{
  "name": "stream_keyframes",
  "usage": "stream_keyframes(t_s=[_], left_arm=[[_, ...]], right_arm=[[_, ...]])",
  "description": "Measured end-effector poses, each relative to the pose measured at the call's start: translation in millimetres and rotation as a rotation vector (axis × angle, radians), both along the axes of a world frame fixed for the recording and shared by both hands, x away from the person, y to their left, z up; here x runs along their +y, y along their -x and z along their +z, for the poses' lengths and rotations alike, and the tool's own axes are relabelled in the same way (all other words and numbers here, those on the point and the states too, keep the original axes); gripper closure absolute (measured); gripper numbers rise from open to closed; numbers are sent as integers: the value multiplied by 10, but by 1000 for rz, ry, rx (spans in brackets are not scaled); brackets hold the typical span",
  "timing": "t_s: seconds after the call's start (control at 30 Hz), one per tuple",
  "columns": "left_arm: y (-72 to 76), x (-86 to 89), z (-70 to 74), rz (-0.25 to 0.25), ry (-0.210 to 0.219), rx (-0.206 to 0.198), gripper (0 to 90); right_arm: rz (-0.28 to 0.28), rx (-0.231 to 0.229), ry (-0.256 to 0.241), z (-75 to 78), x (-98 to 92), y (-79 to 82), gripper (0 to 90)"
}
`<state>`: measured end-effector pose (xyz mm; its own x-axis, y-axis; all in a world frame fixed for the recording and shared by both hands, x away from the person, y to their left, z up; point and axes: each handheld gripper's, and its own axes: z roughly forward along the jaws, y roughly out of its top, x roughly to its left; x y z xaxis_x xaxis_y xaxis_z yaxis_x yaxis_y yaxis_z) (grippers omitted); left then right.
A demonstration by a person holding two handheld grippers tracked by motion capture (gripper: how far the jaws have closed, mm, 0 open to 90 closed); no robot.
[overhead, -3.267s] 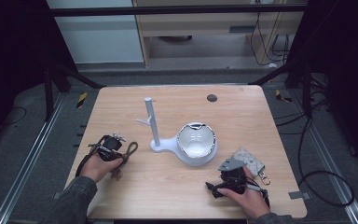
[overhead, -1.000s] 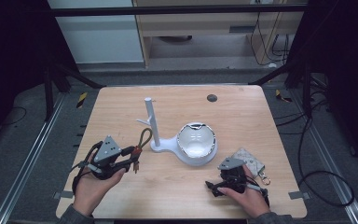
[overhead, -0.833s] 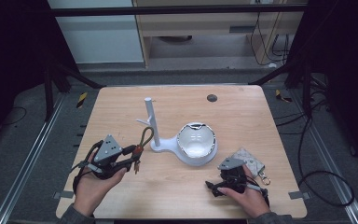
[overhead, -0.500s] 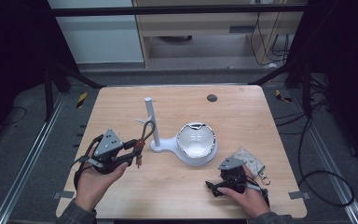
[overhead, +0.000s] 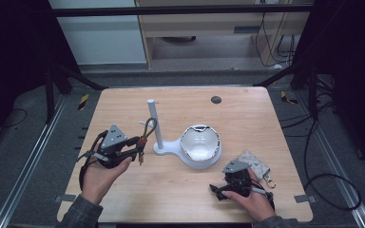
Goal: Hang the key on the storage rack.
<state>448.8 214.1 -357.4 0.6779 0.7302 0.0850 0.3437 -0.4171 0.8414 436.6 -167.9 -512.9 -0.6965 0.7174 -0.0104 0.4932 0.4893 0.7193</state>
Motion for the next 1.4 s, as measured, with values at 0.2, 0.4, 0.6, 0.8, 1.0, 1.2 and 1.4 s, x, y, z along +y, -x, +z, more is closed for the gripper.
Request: stream_keyframes(t_s=[0.2, 0.4, 0.6, 0.8, 1.0, 1.2, 1.4], left_arm=[[-90, -29, -95, 13, 0, 20, 661], [-211, -86, -158, 32, 2, 31, 661], [-288, -125, -234, 41, 3, 40, 661], [-308, -158, -284, 46, 10, 47, 660], [-359, -175, -326, 52, 11, 50, 659], [-379, -193, -349, 53, 19, 53, 658], [-398, -201, -366, 58, 22, 57, 657]], right_arm=[[0, 1, -1, 0, 0, 1, 3], [0, 0, -1, 0, 0, 2, 3], [1, 1, -1, 0, -1, 3, 3], [0, 1, -1, 1, -2, 6, 3], [0, 2, -1, 1, -2, 7, 3], [0, 2, -1, 1, -2, 8, 3], [-1, 2, -3, 0, -1, 11, 3]])
